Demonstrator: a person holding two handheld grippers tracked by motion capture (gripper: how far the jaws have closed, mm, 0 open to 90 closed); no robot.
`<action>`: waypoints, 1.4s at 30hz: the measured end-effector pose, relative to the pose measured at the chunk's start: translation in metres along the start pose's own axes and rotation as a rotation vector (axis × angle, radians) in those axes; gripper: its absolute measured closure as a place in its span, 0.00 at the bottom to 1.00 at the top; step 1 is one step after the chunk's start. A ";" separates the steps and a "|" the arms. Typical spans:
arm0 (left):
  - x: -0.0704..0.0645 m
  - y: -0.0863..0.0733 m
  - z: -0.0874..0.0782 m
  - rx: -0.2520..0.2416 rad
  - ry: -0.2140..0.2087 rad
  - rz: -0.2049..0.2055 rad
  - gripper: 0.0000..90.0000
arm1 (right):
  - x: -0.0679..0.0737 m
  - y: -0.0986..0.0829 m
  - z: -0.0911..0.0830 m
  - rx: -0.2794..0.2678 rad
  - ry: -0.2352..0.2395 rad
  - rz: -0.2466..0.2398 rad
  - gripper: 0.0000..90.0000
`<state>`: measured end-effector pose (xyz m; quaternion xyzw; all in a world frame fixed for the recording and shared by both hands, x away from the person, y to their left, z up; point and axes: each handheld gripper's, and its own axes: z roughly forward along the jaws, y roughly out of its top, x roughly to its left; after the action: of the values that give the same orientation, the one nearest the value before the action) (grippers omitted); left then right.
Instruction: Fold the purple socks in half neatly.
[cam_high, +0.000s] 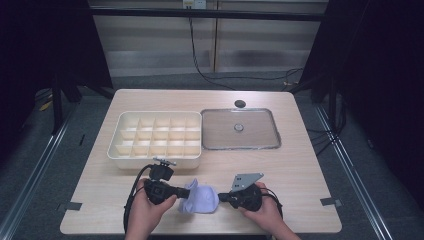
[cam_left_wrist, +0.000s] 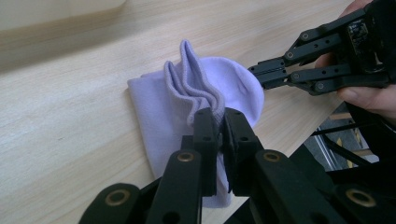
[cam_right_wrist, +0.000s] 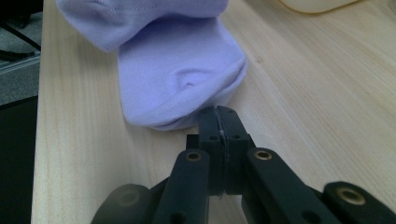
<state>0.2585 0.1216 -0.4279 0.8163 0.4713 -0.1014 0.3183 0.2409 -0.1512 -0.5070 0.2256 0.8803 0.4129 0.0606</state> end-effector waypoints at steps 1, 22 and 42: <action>-0.001 0.000 0.001 0.008 -0.001 0.007 0.94 | 0.000 0.000 0.000 0.000 0.000 0.000 1.00; -0.012 0.009 0.015 0.022 0.023 0.013 0.93 | 0.000 0.000 0.001 -0.009 0.008 0.008 1.00; -0.020 0.010 0.029 0.033 0.031 0.033 0.93 | 0.000 0.000 0.001 -0.005 0.007 0.009 1.00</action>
<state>0.2600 0.0857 -0.4369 0.8306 0.4608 -0.0914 0.2990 0.2414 -0.1502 -0.5076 0.2282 0.8785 0.4160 0.0563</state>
